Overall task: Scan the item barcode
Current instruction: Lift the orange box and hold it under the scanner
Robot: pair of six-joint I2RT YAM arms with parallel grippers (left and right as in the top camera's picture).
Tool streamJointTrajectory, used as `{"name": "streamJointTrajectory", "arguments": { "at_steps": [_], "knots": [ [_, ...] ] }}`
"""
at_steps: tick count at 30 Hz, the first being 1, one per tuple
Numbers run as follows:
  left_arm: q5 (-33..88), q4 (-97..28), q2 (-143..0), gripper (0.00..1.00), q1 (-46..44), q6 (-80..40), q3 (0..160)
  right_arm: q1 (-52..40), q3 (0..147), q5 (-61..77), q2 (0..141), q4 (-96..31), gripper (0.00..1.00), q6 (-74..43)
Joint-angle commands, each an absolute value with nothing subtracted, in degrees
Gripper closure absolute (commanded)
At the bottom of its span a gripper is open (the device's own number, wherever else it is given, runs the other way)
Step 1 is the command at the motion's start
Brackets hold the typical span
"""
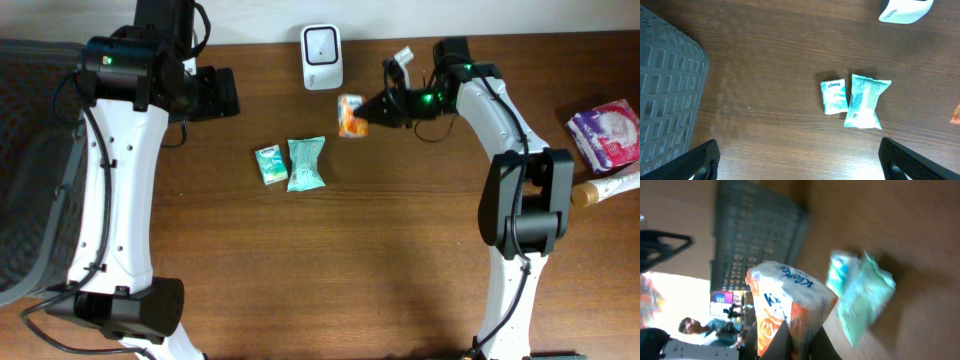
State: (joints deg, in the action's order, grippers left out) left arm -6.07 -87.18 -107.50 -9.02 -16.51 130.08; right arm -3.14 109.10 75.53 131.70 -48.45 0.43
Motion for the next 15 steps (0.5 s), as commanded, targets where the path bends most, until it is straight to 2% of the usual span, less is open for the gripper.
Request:
{"name": "streamJointTrajectory", "arguments": {
  "at_steps": [1,8,15],
  "knots": [
    [-6.46,-87.11,-107.13,0.01,-8.82,-16.69,130.50,-2.98,110.17,88.92,131.70,-38.11,0.96,0.34],
    [-6.46,-87.11,-107.13,0.01,-8.82,-16.69,130.50,-2.59,110.17,88.95,131.70,-27.88,0.96,-2.66],
    [-6.46,-87.11,-107.13,0.01,-8.82,-16.69,130.50,-2.59,110.17,88.95,131.70,-26.94,0.96,-3.66]
  ]
}}
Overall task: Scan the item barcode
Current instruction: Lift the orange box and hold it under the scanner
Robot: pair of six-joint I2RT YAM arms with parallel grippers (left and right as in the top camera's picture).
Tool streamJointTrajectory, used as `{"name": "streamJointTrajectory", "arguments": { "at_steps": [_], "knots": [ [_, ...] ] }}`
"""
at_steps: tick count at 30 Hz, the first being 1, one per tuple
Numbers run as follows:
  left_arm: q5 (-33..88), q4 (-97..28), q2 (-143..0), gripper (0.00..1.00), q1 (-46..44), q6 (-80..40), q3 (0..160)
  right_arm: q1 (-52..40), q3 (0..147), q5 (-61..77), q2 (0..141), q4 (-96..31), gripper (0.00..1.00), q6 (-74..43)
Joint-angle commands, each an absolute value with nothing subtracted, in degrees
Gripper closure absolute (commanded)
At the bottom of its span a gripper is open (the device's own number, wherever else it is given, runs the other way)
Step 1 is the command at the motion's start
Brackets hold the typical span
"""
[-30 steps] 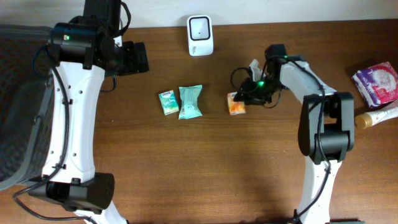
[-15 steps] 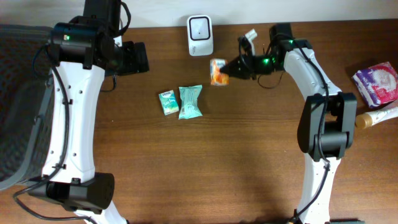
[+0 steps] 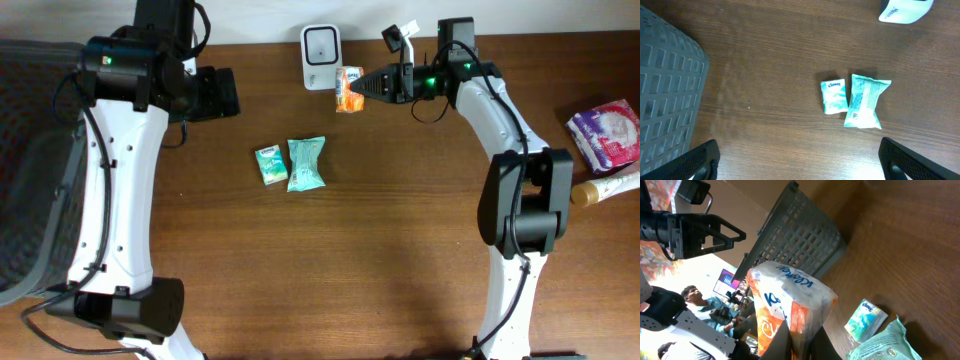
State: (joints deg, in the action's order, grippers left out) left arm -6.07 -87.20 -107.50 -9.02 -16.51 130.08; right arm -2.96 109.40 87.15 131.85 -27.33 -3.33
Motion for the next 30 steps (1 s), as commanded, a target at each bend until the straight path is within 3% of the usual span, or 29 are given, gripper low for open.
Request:
{"name": "streamJointTrajectory", "arguments": {
  "at_steps": [1,10,15,18,21,24,27,30],
  "knots": [
    [-6.46,-87.11,-107.13,0.01,-8.82,-16.69,130.50,-2.59,110.17,88.95,131.70,-26.74,0.96,-3.66],
    [-6.46,-87.11,-107.13,0.01,-8.82,-16.69,130.50,-2.98,110.17,88.01,131.70,-26.61,0.96,-6.37],
    [-6.46,-87.11,-107.13,0.01,-8.82,-16.69,130.50,-6.94,110.17,58.11,131.70,-27.64,0.96,-16.91],
    [-6.46,-87.11,-107.13,0.01,-8.82,-16.69,130.50,-10.00,110.54,30.09,131.70,-28.18,0.96,-16.38],
    [-6.46,-87.11,-107.13,0.01,-8.82,-16.69,130.50,-12.80,115.35,6.52,131.70,-31.64,0.96,-4.67],
    [-6.48,-87.11,-107.13,0.01,-8.82,-16.69,130.50,-16.21,118.02,-8.12,131.70,-26.50,0.96,9.78],
    [-6.46,-87.11,-107.13,0.01,-8.82,-16.69,130.50,-19.44,117.97,-12.69,132.86,-15.35,0.96,30.20],
    [-6.46,-87.11,-107.13,0.01,-8.82,-16.69,130.50,-20.45,117.97,-12.67,135.24,-5.28,0.96,39.22]
  ]
}}
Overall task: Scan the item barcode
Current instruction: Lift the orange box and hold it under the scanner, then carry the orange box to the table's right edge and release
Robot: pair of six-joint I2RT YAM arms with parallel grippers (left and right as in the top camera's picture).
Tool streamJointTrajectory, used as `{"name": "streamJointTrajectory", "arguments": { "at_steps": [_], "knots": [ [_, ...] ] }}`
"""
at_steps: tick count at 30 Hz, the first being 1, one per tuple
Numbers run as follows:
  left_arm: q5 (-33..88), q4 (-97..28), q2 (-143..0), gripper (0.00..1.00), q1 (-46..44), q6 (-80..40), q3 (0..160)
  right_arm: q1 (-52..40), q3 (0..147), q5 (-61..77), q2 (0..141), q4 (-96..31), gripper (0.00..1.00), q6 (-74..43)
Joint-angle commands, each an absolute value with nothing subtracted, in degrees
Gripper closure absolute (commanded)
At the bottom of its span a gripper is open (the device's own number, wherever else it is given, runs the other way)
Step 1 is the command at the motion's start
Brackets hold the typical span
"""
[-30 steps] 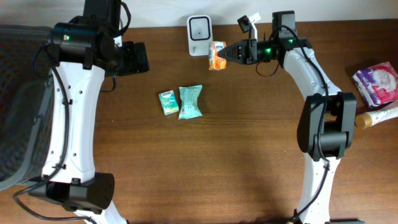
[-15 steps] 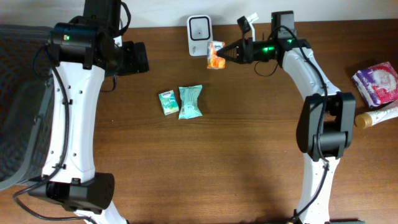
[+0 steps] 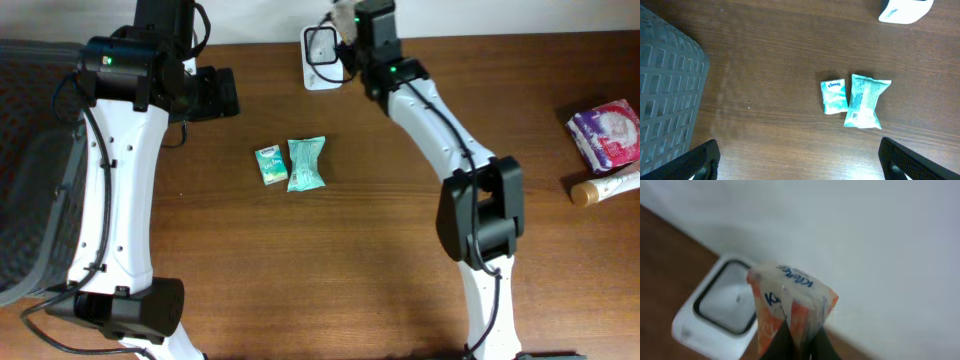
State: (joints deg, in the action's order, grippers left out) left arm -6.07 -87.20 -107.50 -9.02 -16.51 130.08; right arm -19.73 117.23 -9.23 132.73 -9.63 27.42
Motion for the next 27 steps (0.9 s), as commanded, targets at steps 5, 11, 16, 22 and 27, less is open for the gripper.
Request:
{"name": "streamJointTrajectory", "arguments": {
  "at_steps": [5,11,16,22,27],
  "knots": [
    [-6.46,-87.11,-107.13,0.01,-8.82,-16.69,130.50,-20.78,117.97,-6.42,136.38,2.61,0.96,39.40],
    [-6.46,-87.11,-107.13,0.01,-8.82,-16.69,130.50,-20.80,117.97,-3.20,138.37,1.76,0.96,40.16],
    [-6.46,-87.11,-107.11,0.01,-8.82,-16.69,130.50,-20.78,117.97,-3.55,139.98,-0.89,0.96,40.25],
    [-6.46,-87.11,-107.13,0.01,-8.82,-16.69,130.50,-20.82,118.98,-3.68,139.87,-0.97,0.96,33.50],
    [-6.48,-87.11,-107.13,0.01,-8.82,-16.69,130.50,-17.30,127.72,-8.82,138.89,-6.22,0.96,14.68]
  ]
}}
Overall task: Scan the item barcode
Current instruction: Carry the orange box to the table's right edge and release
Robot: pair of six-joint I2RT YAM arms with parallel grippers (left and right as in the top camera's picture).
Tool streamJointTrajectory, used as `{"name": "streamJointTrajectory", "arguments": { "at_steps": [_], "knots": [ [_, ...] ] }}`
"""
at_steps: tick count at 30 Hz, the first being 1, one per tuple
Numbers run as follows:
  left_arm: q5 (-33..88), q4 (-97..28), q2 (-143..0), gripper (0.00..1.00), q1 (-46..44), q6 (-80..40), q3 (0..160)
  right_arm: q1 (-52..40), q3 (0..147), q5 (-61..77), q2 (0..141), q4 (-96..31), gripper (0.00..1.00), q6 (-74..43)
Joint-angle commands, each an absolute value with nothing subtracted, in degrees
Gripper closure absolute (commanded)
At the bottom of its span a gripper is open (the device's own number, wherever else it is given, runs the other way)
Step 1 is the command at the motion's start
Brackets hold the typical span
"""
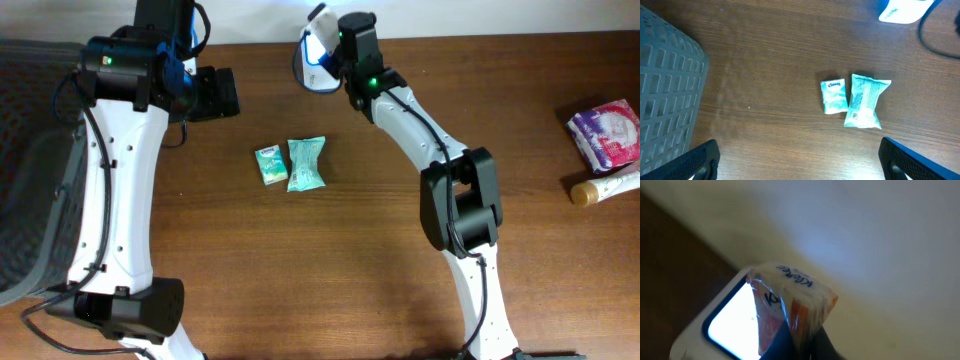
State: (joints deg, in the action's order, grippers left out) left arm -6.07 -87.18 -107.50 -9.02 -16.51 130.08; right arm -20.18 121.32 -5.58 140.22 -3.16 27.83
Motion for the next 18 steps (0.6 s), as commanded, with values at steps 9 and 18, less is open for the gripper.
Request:
{"name": "streamJointTrajectory", "arguments": {
  "at_steps": [9,18],
  "knots": [
    [-6.48,-87.13,-107.13,0.01,-8.82,-16.69,130.50,3.38,135.63,-8.82,135.59,-53.28,0.96,-33.34],
    [-6.46,-87.13,-107.13,0.01,-8.82,-16.69,130.50,18.28,135.55,-12.51,135.59,-80.86,0.96,-51.53]
  ]
}}
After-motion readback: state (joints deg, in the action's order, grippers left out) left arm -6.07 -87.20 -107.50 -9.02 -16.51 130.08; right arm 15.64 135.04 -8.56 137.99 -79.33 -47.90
